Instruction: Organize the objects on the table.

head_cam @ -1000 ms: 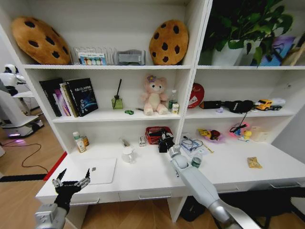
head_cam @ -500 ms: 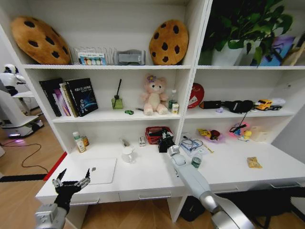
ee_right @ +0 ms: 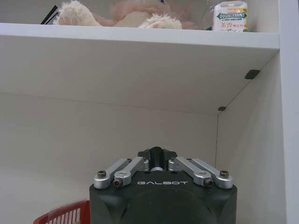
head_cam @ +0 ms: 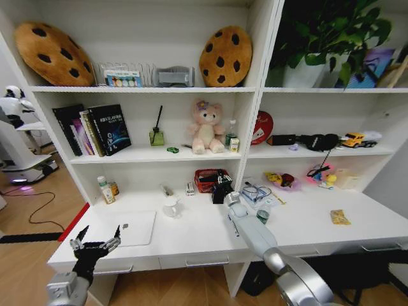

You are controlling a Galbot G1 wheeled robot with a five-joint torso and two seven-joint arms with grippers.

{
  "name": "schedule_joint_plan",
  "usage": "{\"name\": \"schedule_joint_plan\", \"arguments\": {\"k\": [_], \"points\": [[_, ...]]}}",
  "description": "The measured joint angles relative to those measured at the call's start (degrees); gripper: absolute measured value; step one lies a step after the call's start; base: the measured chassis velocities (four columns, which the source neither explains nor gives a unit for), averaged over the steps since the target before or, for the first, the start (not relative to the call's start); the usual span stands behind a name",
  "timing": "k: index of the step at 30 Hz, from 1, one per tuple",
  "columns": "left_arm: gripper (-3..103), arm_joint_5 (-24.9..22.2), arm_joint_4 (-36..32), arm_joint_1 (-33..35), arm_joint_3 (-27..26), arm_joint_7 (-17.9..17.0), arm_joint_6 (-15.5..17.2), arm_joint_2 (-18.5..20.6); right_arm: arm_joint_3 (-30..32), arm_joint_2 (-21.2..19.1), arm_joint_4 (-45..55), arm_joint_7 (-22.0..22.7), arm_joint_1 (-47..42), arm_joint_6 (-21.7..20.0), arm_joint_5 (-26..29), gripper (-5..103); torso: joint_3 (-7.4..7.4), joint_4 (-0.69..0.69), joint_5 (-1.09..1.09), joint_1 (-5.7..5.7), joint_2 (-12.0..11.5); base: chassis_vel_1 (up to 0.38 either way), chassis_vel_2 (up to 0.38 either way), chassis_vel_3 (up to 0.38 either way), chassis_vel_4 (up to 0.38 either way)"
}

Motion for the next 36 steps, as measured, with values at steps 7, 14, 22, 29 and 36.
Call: {"name": "schedule_joint_plan", "arguments": {"k": [7, 14, 22, 29, 36], "points": [[100, 0.0, 0.0, 0.0, 0.0, 0.0, 0.0, 0.0, 0.1, 1.0, -1.9, -1.0, 0.2, 0.8, 0.1, 14, 0.0, -0.01, 0.01, 0.0, 0.0, 0.0, 0.0, 0.0, 0.0], [100, 0.0, 0.0, 0.0, 0.0, 0.0, 0.0, 0.0, 0.4, 2.2, -4.5, -2.2, 2.0, 2.1, -0.1, 14, 0.0, 0.0, 0.0, 0.0, 0.0, 0.0, 0.0, 0.0, 0.0], [100, 0.0, 0.0, 0.0, 0.0, 0.0, 0.0, 0.0, 0.5, 2.1, -4.2, -3.6, 1.8, 2.2, -0.1, 14, 0.0, -0.01, 0.0, 0.0, 0.0, 0.0, 0.0, 0.0, 0.0], [100, 0.0, 0.0, 0.0, 0.0, 0.0, 0.0, 0.0, 1.7, 1.1, 1.0, -5.8, -1.2, -4.1, 0.4, 21, 0.0, -0.02, 0.0, 0.0, 0.0, 0.0, 0.0, 0.0, 0.0], [100, 0.0, 0.0, 0.0, 0.0, 0.0, 0.0, 0.0, 1.8, 0.8, 2.2, -5.8, -2.0, -5.2, 1.1, 42, 0.0, 0.0, 0.0, -0.01, 0.0, 0.0, 0.0, 0.0, 0.0]]}}
